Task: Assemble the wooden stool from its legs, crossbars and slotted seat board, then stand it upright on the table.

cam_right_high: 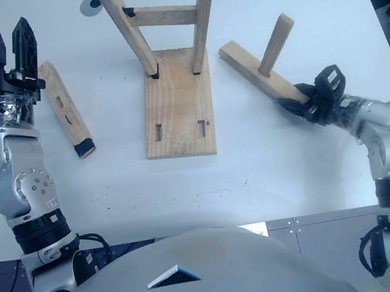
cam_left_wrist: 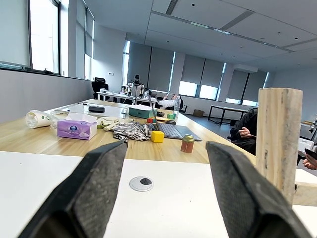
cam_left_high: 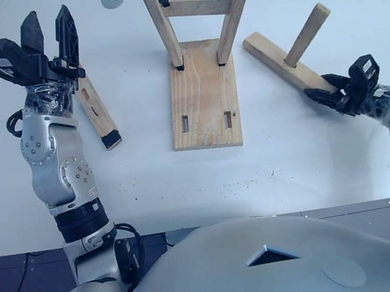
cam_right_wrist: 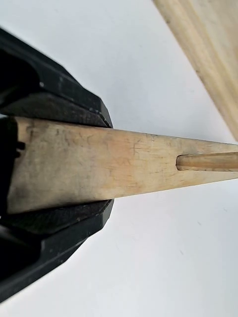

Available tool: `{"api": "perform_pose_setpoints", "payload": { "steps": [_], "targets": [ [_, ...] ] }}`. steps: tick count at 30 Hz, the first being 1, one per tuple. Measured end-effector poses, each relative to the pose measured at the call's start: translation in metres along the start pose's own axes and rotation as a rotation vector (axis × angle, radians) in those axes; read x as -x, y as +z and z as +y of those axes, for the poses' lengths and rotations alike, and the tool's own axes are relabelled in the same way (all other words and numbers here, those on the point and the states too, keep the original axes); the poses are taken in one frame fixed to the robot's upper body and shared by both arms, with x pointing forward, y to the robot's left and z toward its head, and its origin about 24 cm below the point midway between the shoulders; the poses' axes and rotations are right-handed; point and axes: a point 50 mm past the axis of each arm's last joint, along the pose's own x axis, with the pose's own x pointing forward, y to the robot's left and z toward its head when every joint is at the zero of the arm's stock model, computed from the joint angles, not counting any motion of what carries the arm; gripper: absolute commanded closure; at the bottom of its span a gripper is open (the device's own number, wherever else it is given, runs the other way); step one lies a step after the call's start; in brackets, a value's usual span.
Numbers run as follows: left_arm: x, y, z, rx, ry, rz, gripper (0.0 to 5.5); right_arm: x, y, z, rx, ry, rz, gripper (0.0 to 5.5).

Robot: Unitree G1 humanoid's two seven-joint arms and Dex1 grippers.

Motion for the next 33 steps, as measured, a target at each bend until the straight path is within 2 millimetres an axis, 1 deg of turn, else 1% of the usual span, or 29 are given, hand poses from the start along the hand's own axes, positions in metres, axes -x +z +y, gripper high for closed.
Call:
{"api": "perform_pose_setpoints", "payload": {
  "steps": [4, 9, 15, 20, 21, 23, 25, 26, 27, 29, 33],
  "targets": [
    [0.0, -0.001, 0.001, 0.027, 0.001, 0.012, 2.6, -0.004, 0.01, -0.004, -0.08, -0.027, -0.075, 3.49],
    [0.0, -0.002, 0.0, 0.051, -0.005, 0.022, 2.6, -0.001, 0.034, -0.016, -0.127, -0.073, -0.168, 3.49],
    [-0.002, 0.002, -0.002, 0.05, -0.019, 0.023, 2.6, 0.0, 0.08, -0.029, -0.142, -0.068, -0.321, 3.49],
    [-0.008, 0.006, -0.006, 0.094, -0.062, 0.022, 2.6, 0.007, 0.117, -0.037, -0.073, -0.035, -0.393, 3.49],
    [-0.009, 0.007, -0.008, 0.102, -0.083, 0.022, 2.41, 0.007, 0.123, -0.036, -0.062, -0.013, -0.409, 3.49],
    [-0.01, 0.009, -0.012, 0.112, -0.138, 0.029, 2.17, 0.006, 0.134, -0.034, -0.051, 0.03, -0.439, 3.49],
    [-0.011, 0.012, -0.021, 0.152, -0.216, 0.036, 1.95, 0.01, 0.147, -0.034, -0.031, 0.06, -0.456, 3.49],
    [-0.012, 0.014, -0.028, 0.187, -0.272, 0.039, 1.85, 0.013, 0.159, -0.032, -0.022, 0.091, -0.485, 3.49],
    [-0.013, 0.017, -0.036, 0.222, -0.335, 0.038, 1.62, 0.013, 0.165, -0.028, -0.013, 0.125, -0.5, 3.49],
    [-0.015, 0.027, -0.05, 0.286, -0.447, 0.02, 1.37, 0.013, 0.175, -0.022, -0.004, 0.191, -0.515, 3.49],
    [-0.024, 0.039, -0.072, 0.401, -0.616, 0.027, 1.33, 0.016, 0.192, -0.009, 0.002, 0.297, -0.543, 3.49]
  ]
}}
